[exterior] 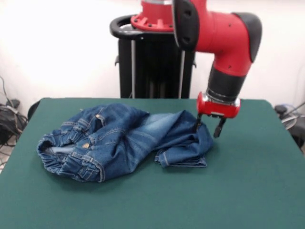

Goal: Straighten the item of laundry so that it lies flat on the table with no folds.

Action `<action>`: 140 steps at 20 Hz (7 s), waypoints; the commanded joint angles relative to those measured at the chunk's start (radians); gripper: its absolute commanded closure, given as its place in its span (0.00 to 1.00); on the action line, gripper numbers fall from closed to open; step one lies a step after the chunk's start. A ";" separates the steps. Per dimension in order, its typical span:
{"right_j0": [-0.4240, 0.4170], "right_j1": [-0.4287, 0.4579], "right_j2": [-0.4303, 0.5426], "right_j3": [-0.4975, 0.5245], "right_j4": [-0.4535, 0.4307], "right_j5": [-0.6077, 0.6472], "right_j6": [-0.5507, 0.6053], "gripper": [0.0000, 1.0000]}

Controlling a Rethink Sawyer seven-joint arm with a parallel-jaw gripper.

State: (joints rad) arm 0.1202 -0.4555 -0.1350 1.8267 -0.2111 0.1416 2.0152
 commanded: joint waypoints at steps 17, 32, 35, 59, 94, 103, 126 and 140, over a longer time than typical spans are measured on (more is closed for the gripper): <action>-0.030 0.020 0.213 0.085 0.235 -0.055 0.164 1.00; -0.310 -0.004 0.537 0.192 0.124 -0.147 0.087 1.00; -0.408 0.085 0.628 0.161 0.028 -0.173 0.016 1.00; -0.394 -0.255 0.571 0.257 0.102 0.087 0.154 0.00; -0.090 0.020 -0.134 -0.166 -0.163 0.042 0.080 0.00; -0.079 0.117 -0.130 -0.137 -0.181 -0.050 0.112 0.00; -0.294 -0.116 -0.073 -0.019 -0.306 -0.026 -0.098 1.00; -0.302 0.183 -0.133 -0.200 -0.414 -0.246 0.040 1.00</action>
State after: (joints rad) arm -0.1807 -0.3909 -0.3266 1.7015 -0.5812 -0.0527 2.0150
